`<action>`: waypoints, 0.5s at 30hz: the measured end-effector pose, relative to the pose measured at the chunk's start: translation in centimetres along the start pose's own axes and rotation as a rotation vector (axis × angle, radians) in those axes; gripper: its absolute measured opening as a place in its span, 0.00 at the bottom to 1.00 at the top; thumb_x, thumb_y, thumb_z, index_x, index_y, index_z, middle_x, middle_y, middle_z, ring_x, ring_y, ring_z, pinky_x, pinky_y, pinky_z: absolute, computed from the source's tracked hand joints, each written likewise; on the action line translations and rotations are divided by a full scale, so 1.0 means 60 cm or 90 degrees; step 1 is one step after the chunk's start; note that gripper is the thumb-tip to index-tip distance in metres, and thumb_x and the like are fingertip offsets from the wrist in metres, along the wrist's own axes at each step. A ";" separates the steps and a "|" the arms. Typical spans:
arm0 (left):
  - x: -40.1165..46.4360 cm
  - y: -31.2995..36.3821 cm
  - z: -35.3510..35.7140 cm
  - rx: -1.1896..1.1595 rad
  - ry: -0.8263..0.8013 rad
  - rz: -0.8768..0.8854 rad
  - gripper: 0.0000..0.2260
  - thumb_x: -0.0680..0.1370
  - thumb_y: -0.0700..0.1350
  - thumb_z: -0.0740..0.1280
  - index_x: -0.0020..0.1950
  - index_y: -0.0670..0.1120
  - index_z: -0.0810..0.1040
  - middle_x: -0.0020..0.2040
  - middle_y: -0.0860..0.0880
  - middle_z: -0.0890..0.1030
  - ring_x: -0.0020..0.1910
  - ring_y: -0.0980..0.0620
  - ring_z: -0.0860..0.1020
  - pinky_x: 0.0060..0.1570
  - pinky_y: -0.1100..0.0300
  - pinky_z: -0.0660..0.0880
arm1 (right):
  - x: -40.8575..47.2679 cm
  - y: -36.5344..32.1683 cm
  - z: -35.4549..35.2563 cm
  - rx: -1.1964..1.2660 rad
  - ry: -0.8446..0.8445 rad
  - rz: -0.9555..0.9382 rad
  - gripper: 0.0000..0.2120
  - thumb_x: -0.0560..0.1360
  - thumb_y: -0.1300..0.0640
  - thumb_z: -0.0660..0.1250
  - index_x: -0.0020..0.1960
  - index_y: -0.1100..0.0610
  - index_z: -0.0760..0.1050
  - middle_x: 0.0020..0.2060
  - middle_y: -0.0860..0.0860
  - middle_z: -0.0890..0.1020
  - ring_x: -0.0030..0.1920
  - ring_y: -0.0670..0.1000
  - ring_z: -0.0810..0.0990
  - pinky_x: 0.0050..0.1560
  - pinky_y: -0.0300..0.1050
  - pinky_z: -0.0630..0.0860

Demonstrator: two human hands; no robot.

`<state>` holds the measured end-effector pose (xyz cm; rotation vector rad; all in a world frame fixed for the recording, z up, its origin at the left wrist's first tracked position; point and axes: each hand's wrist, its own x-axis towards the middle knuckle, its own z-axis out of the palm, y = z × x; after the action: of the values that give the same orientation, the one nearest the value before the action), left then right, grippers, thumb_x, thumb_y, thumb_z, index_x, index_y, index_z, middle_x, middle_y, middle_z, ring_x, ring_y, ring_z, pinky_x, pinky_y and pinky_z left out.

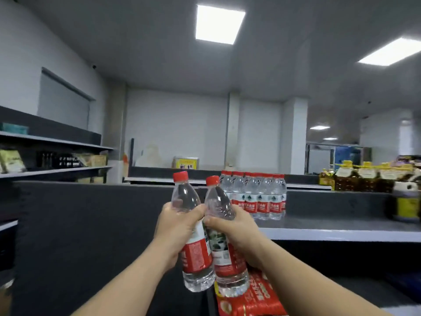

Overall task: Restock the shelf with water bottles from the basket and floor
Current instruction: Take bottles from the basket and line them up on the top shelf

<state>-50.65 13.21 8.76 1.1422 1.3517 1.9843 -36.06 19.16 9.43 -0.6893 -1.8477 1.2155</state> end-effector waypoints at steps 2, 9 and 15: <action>0.002 0.022 0.025 0.003 -0.007 0.020 0.25 0.58 0.56 0.79 0.51 0.49 0.79 0.44 0.48 0.86 0.44 0.48 0.85 0.46 0.46 0.80 | 0.000 -0.039 -0.022 -0.004 0.011 -0.028 0.24 0.65 0.47 0.79 0.57 0.54 0.78 0.49 0.54 0.87 0.48 0.55 0.86 0.56 0.60 0.80; 0.035 0.095 0.150 0.030 -0.094 0.115 0.22 0.66 0.54 0.77 0.56 0.54 0.75 0.54 0.48 0.82 0.52 0.46 0.80 0.44 0.53 0.75 | 0.007 -0.091 -0.141 -0.035 0.081 -0.075 0.23 0.68 0.47 0.77 0.59 0.53 0.75 0.51 0.53 0.85 0.51 0.54 0.85 0.56 0.57 0.79; 0.092 0.052 0.289 0.111 -0.112 0.146 0.33 0.63 0.59 0.77 0.65 0.57 0.71 0.54 0.51 0.79 0.53 0.48 0.78 0.51 0.47 0.76 | 0.073 -0.059 -0.317 -0.076 0.148 -0.070 0.24 0.65 0.52 0.79 0.58 0.51 0.74 0.50 0.51 0.85 0.50 0.53 0.84 0.50 0.53 0.79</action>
<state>-38.84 25.11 16.52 1.5767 1.3740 1.8917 -22.30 30.42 18.24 -0.7513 -1.7492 0.9193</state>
